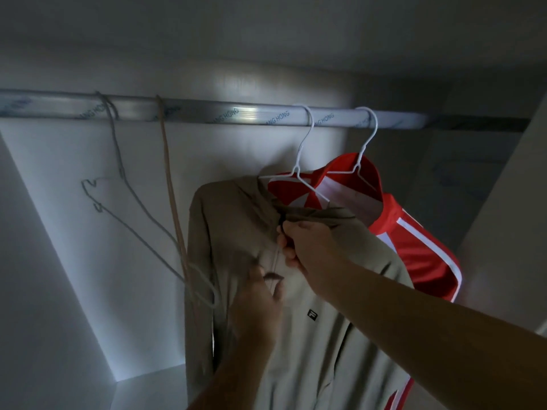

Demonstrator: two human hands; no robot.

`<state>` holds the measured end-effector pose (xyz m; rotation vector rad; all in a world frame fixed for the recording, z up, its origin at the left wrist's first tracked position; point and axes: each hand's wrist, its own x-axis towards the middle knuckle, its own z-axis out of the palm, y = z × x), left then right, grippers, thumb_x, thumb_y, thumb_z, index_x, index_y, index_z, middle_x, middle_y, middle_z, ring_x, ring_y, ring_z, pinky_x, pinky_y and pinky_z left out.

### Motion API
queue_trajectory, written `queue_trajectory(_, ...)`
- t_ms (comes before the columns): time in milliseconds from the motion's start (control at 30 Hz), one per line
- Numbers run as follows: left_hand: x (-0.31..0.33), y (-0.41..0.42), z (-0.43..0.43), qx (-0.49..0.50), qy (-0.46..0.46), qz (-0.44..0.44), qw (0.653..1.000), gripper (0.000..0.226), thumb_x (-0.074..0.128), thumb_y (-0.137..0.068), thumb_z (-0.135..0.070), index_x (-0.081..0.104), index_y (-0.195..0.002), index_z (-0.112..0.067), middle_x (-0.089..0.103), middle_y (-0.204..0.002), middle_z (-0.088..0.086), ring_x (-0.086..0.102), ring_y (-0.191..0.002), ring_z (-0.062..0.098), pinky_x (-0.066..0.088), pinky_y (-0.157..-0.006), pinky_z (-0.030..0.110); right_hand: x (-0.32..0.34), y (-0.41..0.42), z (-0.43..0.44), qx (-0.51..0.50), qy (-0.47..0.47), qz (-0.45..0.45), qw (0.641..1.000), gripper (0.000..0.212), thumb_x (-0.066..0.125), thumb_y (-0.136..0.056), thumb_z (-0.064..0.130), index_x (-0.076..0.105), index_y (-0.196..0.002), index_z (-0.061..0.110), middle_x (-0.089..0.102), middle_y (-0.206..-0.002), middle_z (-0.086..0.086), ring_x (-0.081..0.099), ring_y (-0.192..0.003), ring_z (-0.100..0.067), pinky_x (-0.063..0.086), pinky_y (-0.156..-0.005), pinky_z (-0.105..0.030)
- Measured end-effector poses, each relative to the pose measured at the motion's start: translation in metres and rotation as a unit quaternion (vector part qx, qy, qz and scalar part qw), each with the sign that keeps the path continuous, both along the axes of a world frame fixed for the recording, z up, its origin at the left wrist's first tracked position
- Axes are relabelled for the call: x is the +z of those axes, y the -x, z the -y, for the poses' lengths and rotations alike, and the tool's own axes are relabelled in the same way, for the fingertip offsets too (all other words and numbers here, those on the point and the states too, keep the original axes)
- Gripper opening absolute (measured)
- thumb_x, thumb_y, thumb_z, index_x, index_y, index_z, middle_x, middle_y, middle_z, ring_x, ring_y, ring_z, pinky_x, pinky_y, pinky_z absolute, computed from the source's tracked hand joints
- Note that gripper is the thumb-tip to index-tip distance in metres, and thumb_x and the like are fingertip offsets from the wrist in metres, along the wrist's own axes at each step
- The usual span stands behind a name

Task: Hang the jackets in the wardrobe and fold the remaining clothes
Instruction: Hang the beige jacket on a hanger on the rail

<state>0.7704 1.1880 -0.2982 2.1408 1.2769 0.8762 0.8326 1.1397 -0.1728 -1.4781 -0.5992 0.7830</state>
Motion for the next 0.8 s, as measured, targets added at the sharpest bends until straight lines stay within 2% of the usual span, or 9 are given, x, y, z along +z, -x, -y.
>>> queue_trajectory(167,0.026,-0.017,-0.014,-0.016,-0.043,0.017,0.999,0.029,0.036,-0.1,-0.03,0.053,-0.119,-0.016,0.063,-0.107,0.001,0.061,-0.096,0.019,0.048,-0.082,0.031,0.002,0.008,-0.001,0.011,-0.006,-0.011,1.0,0.022,0.049,-0.098,0.013,0.06,-0.081,0.007,0.062,-0.056,-0.001,0.048,-0.043,-0.008,0.039,-0.043,-0.02)
queue_trajectory(267,0.031,-0.018,-0.014,0.022,-0.039,-0.017,0.999,0.024,0.039,-0.099,-0.026,0.06,-0.106,-0.018,0.066,-0.099,0.0,0.062,-0.09,0.017,0.05,-0.078,0.029,0.007,0.01,-0.003,-0.011,-0.011,-0.039,0.999,0.017,0.051,-0.098,0.012,0.061,-0.088,0.003,0.067,-0.056,-0.001,0.056,-0.046,-0.006,0.045,-0.046,-0.019)
queue_trajectory(400,0.035,-0.018,-0.009,0.031,-0.012,-0.052,0.998,0.024,0.04,-0.098,-0.027,0.062,-0.094,-0.02,0.067,-0.092,-0.003,0.064,-0.084,0.016,0.052,-0.073,0.028,0.011,0.013,-0.003,-0.034,-0.037,-0.07,0.996,0.014,0.051,-0.097,0.01,0.061,-0.089,0.005,0.068,-0.055,0.001,0.061,-0.045,-0.004,0.053,-0.052,-0.02)
queue_trajectory(500,0.041,-0.016,-0.016,0.007,0.047,-0.035,0.998,0.024,0.041,-0.098,-0.022,0.063,-0.096,-0.013,0.068,-0.099,0.003,0.065,-0.09,0.021,0.053,-0.078,0.033,0.018,0.014,0.001,0.013,-0.024,-0.054,0.998,0.019,0.048,-0.098,0.008,0.061,-0.085,0.004,0.068,-0.061,-0.003,0.064,-0.047,-0.008,0.055,-0.05,-0.022)
queue_trajectory(533,0.044,-0.014,-0.016,-0.01,0.08,0.002,0.997,0.021,0.043,-0.098,-0.018,0.062,-0.1,-0.012,0.066,-0.103,0.005,0.064,-0.094,0.023,0.052,-0.081,0.033,0.02,0.011,0.005,0.028,-0.011,-0.012,0.999,0.021,0.047,-0.098,0.008,0.061,-0.083,0.006,0.068,-0.061,-0.003,0.064,-0.047,-0.008,0.053,-0.048,-0.022)
queue_trajectory(600,0.056,-0.009,-0.013,-0.029,0.136,0.096,0.986,0.018,0.043,-0.098,-0.012,0.056,-0.109,-0.01,0.06,-0.107,0.008,0.06,-0.098,0.024,0.049,-0.084,0.034,0.021,-0.009,0.02,0.001,0.019,0.185,0.982,0.022,0.049,-0.095,0.011,0.063,-0.079,0.016,0.069,-0.068,0.0,0.064,-0.055,-0.007,0.051,-0.055,-0.023)
queue_trajectory(700,0.086,-0.002,-0.008,-0.007,0.089,0.21,0.974,0.015,0.042,-0.096,-0.007,0.053,-0.106,-0.008,0.056,-0.094,0.005,0.056,-0.084,0.021,0.045,-0.067,0.026,0.017,-0.049,0.052,-0.155,0.023,0.46,0.874,0.016,0.053,-0.091,0.01,0.064,-0.084,0.019,0.064,-0.084,0.003,0.059,-0.078,-0.01,0.04,-0.069,-0.016)
queue_trajectory(733,0.098,-0.003,-0.007,-0.022,0.046,0.229,0.972,0.011,0.045,-0.094,-0.007,0.053,-0.098,-0.012,0.054,-0.087,0.003,0.054,-0.077,0.019,0.043,-0.062,0.024,0.013,-0.061,0.061,-0.185,0.028,0.487,0.853,0.013,0.054,-0.09,0.008,0.064,-0.093,0.016,0.062,-0.091,0.001,0.057,-0.086,-0.013,0.037,-0.072,-0.017)
queue_trajectory(800,0.12,-0.008,-0.007,-0.098,-0.052,0.183,0.977,0.007,0.053,-0.089,-0.011,0.053,-0.09,-0.018,0.054,-0.089,0.001,0.053,-0.077,0.015,0.047,-0.065,0.027,0.006,-0.075,0.074,-0.157,0.063,0.477,0.862,0.025,0.057,-0.09,0.011,0.059,-0.115,0.014,0.058,-0.105,0.002,0.056,-0.098,-0.016,0.037,-0.077,-0.015)
